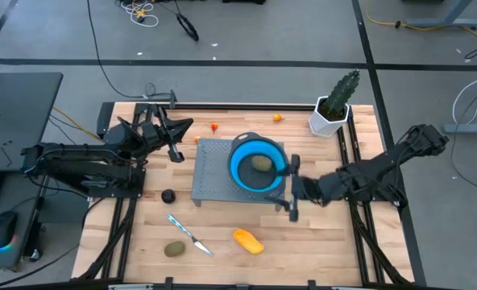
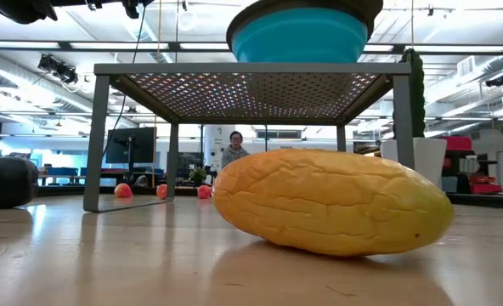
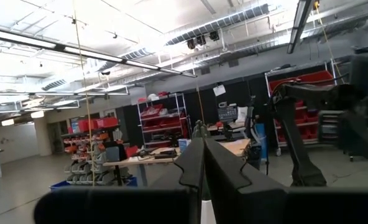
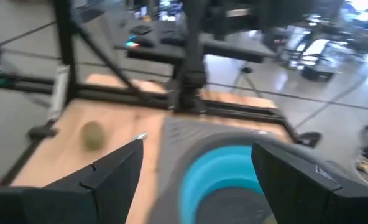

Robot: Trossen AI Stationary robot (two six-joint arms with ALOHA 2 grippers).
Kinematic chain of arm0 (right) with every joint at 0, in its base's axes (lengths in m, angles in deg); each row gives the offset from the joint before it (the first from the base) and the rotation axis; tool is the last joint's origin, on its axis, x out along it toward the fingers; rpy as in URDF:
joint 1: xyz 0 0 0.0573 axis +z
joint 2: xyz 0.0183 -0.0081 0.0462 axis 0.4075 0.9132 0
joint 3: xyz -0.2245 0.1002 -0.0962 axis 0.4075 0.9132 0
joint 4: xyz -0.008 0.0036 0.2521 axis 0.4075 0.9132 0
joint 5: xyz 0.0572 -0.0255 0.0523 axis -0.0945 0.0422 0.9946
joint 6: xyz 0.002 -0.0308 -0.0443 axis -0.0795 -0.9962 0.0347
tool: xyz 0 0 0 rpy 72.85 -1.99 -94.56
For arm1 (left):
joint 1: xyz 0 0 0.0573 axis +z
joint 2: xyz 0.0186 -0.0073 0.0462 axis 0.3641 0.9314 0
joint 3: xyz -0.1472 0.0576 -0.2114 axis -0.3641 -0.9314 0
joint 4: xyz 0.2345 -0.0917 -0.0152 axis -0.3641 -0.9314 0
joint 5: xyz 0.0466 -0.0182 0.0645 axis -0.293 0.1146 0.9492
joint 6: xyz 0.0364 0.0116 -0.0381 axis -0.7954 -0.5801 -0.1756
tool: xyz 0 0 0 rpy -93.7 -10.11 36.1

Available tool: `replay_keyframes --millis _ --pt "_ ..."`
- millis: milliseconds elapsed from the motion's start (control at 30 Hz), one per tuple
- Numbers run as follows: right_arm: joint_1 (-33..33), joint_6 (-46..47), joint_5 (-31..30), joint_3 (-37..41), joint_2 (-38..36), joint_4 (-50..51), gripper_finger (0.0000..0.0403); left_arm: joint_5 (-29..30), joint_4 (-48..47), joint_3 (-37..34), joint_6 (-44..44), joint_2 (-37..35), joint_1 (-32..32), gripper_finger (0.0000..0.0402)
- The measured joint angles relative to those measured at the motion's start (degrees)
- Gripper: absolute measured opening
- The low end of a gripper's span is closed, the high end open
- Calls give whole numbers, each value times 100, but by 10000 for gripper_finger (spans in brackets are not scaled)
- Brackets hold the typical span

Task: Pick & Place Fruit
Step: Adjust the shelf

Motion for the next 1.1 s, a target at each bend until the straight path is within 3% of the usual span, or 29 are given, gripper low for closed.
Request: replay_keyframes --millis 233,433,700,1000,1100 --pt "542 1068 -2 0 83 580 311 -41 -235 0 369 -1 0 22" --pt "801 1936 6 -2 722 967 290 -493 -405 0 1001 0 -49 22" --pt "909 2311 -134 0 1180 940 244 -858 -594 0 1156 2 -322 23" --pt "911 1762 -793 0 778 432 229 -857 -585 0 1040 -1 -367 22" --pt "916 1750 -713 0 690 297 228 -856 -613 0 1021 -1 -368 22"
